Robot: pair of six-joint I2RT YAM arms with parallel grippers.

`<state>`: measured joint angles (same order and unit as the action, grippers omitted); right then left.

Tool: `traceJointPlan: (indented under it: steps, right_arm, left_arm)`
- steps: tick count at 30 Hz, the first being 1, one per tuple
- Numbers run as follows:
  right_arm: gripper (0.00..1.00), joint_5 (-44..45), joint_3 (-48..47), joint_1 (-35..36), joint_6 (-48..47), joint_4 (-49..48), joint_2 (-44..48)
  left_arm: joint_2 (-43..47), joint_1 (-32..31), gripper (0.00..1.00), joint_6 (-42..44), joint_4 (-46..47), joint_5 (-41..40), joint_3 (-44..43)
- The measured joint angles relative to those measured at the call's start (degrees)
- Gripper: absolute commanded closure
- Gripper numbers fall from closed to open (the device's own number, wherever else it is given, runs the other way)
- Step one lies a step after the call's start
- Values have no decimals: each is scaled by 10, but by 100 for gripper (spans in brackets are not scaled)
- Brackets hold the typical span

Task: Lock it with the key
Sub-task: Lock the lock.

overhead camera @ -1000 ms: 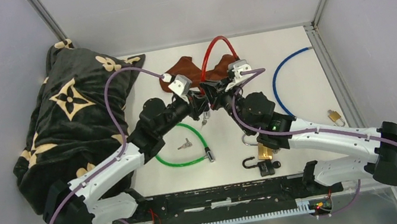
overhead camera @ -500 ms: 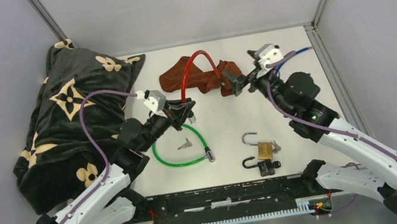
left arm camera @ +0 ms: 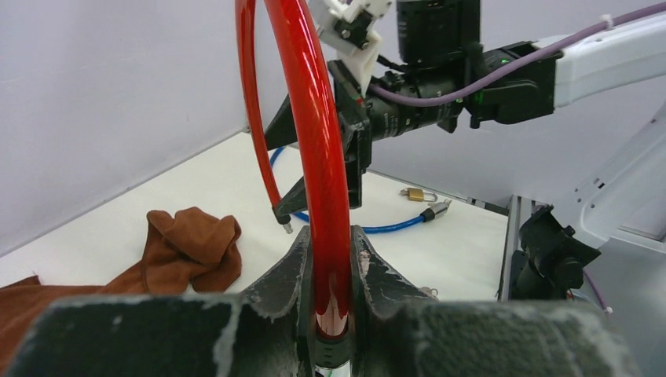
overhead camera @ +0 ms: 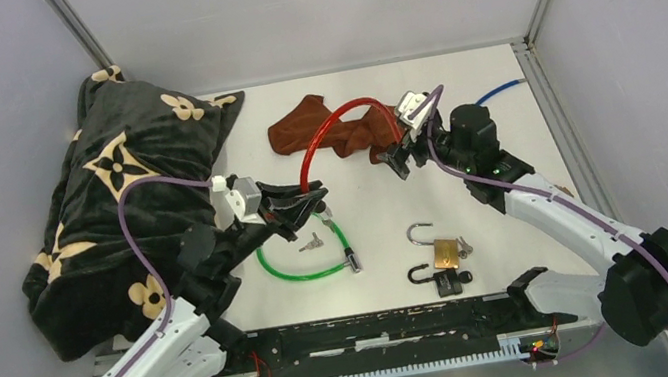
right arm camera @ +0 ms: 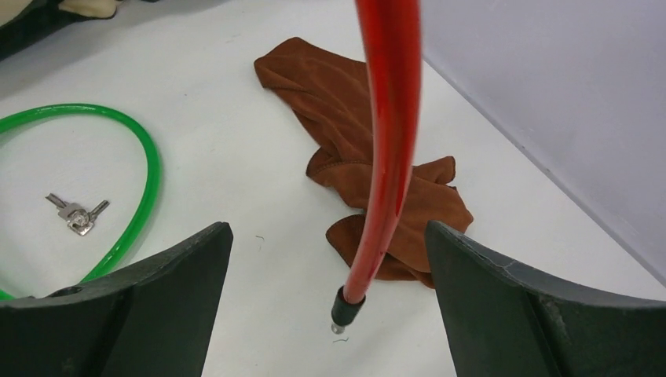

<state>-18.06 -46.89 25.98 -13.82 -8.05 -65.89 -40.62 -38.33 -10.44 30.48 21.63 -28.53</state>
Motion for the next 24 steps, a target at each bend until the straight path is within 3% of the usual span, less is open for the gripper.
traceJointPlan:
  steps: [13, 20, 22, 24]
  right_arm:
    - [54, 11, 14, -7, -11, -44, -22]
    - [49, 0, 17, -7, 20, -79, -52]
    - [53, 0, 17, -7, 26, -83, -64]
    - [65, 1, 17, -7, 32, -85, -73]
  left_arm:
    - [9, 0, 98, -3, 1, 30, 0]
    - [9, 0, 98, -9, 2, 36, 0]
    - [10, 0, 98, -9, 2, 40, 0]
    - [10, 0, 98, -9, 2, 41, 0]
